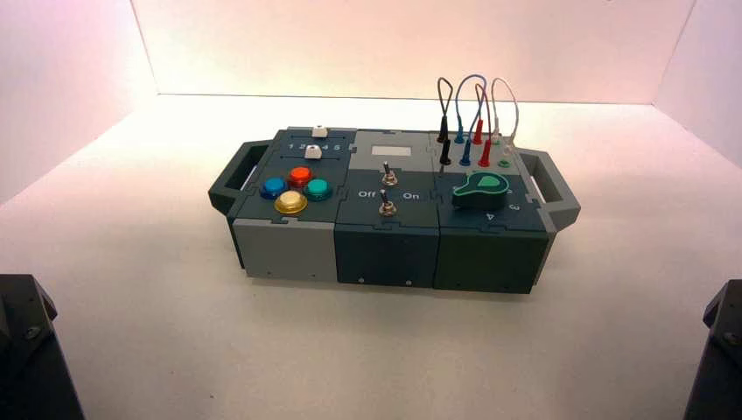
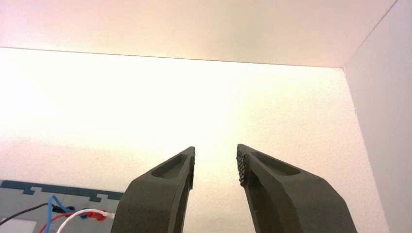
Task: Push the green button with the left gripper.
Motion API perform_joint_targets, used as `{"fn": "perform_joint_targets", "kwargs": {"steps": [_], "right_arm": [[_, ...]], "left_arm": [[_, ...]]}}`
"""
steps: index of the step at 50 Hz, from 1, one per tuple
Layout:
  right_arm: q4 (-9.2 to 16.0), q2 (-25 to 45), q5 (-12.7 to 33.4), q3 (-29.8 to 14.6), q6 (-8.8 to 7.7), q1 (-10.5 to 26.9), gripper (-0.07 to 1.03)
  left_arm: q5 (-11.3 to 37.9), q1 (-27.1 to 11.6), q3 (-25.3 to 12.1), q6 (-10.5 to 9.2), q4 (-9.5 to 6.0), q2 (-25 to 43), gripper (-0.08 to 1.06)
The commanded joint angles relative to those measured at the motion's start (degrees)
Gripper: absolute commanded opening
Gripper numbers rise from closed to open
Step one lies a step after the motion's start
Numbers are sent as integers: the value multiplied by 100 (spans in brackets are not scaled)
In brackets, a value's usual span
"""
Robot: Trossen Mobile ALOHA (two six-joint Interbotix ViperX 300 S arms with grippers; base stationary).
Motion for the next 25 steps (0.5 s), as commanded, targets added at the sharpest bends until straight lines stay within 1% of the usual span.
{"fn": "perform_joint_targets", "kwargs": {"steps": [1,14,25], "right_arm": [[-9,-79,-26,-88,0,0,47],[0,-123,88,-123,-9,9,47],[9,-141,413,-185,0,123,47]], "left_arm": [[-53,26,-70,9,9,0,-3],[-44,26,-70,70,18,0,-3],[246,18,-158,53,18,-88,-3]]}}
